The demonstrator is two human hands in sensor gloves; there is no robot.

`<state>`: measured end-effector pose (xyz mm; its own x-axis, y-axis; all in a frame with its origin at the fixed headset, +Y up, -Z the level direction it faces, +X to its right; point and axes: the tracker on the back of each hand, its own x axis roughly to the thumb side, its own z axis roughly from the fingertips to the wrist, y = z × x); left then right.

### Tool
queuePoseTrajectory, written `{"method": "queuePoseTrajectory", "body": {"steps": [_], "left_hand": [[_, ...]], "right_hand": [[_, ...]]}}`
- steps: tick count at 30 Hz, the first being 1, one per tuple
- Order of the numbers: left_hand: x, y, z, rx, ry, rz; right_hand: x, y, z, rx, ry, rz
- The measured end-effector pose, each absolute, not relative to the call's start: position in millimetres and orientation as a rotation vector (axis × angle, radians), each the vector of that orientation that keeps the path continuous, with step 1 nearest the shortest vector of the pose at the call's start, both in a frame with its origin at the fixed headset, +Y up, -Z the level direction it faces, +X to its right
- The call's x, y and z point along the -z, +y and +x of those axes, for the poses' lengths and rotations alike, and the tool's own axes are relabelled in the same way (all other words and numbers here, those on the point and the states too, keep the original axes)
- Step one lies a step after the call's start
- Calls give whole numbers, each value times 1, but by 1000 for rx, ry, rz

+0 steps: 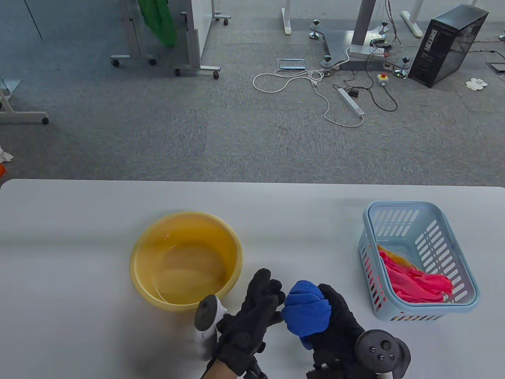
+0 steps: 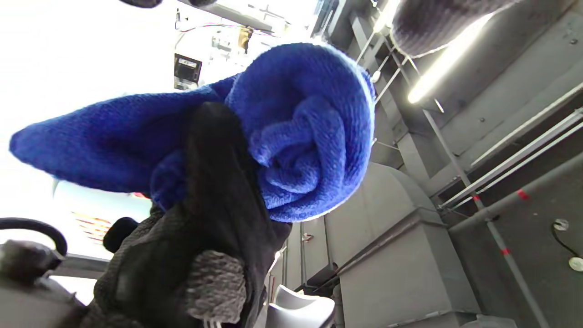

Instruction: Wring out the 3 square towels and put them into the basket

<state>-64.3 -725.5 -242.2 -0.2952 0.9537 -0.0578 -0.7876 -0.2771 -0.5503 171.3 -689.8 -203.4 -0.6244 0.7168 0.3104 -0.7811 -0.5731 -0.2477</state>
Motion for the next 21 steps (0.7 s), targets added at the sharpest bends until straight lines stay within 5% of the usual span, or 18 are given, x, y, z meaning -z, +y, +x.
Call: {"method": "queuePoseTrajectory", "body": {"steps": [9,15,21], "left_hand": [[239,-718,-61,-1659,-520,-448],[230,-728,-51,-1675,-426,-615],[231,-734,-58,-1700,-313,-494]], "right_hand": [[195,-682,153,-2525,-641,342],[186,-681,132,-2683,-756,430],[180,-679,122,-2699,-788,469]]}}
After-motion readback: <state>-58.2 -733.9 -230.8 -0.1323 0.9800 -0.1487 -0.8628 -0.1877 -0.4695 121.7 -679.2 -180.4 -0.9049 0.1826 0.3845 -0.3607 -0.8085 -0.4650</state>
